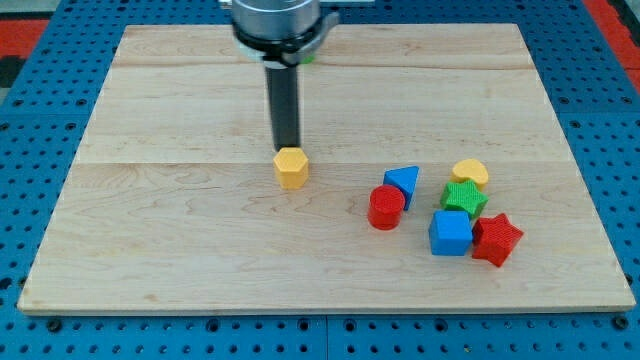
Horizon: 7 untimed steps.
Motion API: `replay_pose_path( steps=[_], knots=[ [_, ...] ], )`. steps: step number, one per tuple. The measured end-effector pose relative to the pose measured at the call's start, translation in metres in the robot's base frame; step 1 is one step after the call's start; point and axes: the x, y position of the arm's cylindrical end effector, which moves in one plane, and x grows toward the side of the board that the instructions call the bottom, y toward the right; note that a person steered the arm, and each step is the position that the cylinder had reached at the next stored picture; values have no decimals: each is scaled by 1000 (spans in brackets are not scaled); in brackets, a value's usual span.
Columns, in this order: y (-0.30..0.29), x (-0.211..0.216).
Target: Move the green circle into a group of blocks
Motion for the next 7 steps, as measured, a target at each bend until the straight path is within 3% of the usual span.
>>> replay_pose_path(
  steps=[1, 3, 4, 5, 6, 7],
  knots=[
    [-37, 12],
    [108, 53],
    [53, 42],
    [40, -13],
    [106, -78],
    [109, -164]
  ],
)
